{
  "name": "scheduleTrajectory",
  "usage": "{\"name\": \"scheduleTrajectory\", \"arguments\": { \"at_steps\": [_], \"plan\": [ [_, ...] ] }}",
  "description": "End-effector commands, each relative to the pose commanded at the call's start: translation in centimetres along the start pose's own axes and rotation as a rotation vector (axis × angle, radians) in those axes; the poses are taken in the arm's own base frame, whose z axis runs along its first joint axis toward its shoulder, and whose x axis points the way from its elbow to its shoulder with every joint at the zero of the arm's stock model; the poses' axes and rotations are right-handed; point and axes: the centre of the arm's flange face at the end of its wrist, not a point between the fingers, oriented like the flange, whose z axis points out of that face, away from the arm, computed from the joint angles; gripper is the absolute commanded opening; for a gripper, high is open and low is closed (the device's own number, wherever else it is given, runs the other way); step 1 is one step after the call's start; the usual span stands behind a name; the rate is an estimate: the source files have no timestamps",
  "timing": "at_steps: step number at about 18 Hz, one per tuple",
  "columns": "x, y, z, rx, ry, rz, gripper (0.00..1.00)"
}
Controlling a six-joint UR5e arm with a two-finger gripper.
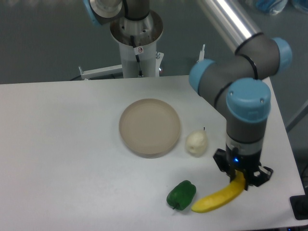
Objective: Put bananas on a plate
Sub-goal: 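Lift the yellow banana with the gripper and carry it toward the plate, then lower the held banana onto the beige plate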
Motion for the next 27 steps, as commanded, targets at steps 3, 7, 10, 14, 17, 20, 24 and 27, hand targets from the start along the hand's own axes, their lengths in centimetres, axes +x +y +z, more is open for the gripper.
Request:
{"name": "scheduleTrajectory", "arguments": {
  "at_steps": [3,7,10,14,17,20,24,27],
  "plan": [
    [3.5,0.3,-1.4,-0.001,0.024,-0.024,0.18],
    [6.1,1.5,-2.3,-0.022,0.062,-0.026,0.18],
    [8.5,2.9,-1.7,-0.048,0.1,-0.023,0.18],
    [13.1,6.2,1.1,-0.092,0.172,0.002,0.18],
    [14.9,7.1,2.2,-0.11,0.206,0.031,0.18],
    [16.0,7.9,3.1,-0.121,0.226,0.034,0.18],
    [17.6,9.2,5.3,-0.11,0.226,0.121,0.18],
    [19.6,10.4,7.9,-0.103,0.218,0.134,0.18]
  ]
}}
